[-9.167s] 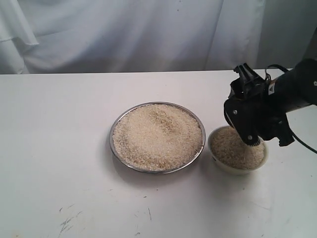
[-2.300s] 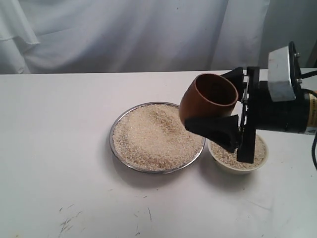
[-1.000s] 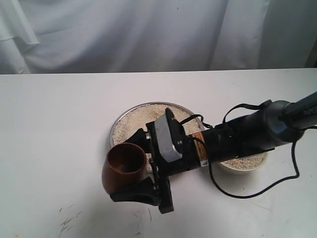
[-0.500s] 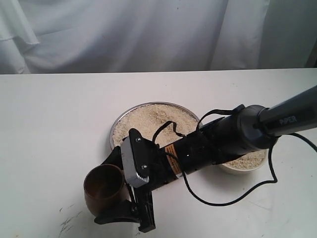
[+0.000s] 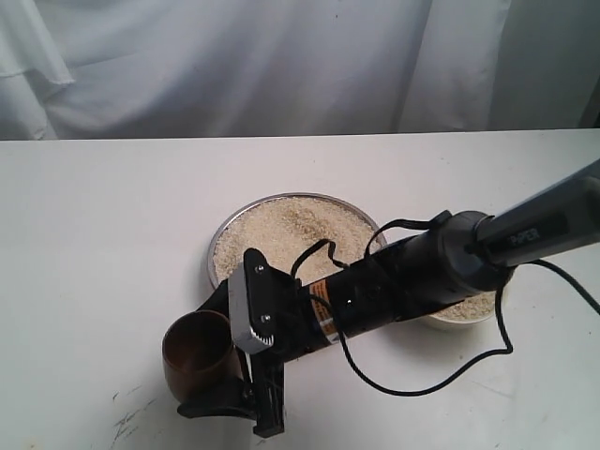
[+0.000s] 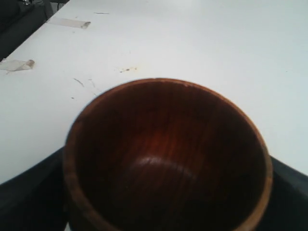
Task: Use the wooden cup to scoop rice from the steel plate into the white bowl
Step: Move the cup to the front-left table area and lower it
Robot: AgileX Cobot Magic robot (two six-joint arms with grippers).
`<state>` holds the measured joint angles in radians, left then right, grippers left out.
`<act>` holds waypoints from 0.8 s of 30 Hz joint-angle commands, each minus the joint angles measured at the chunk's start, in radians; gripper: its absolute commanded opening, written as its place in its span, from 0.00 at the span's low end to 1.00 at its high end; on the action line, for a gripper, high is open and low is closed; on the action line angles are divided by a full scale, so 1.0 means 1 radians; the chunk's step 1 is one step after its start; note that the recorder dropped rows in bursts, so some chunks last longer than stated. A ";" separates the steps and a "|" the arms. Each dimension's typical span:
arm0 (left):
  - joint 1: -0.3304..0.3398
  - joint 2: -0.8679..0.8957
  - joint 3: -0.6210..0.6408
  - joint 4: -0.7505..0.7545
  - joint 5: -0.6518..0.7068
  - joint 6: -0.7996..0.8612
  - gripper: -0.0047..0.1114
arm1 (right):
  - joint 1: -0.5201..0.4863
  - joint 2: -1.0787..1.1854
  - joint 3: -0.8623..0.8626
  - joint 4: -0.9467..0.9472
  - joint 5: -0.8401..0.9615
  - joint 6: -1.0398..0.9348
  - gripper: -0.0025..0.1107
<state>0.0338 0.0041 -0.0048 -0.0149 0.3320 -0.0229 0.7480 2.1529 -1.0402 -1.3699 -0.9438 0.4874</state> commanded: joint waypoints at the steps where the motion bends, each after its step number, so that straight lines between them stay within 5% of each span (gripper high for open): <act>1: 0.002 -0.004 0.005 -0.002 -0.013 -0.001 0.04 | 0.003 0.031 -0.006 0.094 -0.012 -0.081 0.02; 24: 0.002 -0.004 0.005 -0.002 -0.013 -0.001 0.04 | 0.008 0.042 -0.029 0.101 0.032 -0.013 0.02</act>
<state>0.0338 0.0041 -0.0048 -0.0149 0.3320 -0.0229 0.7535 2.1984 -1.0641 -1.2734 -0.8999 0.4664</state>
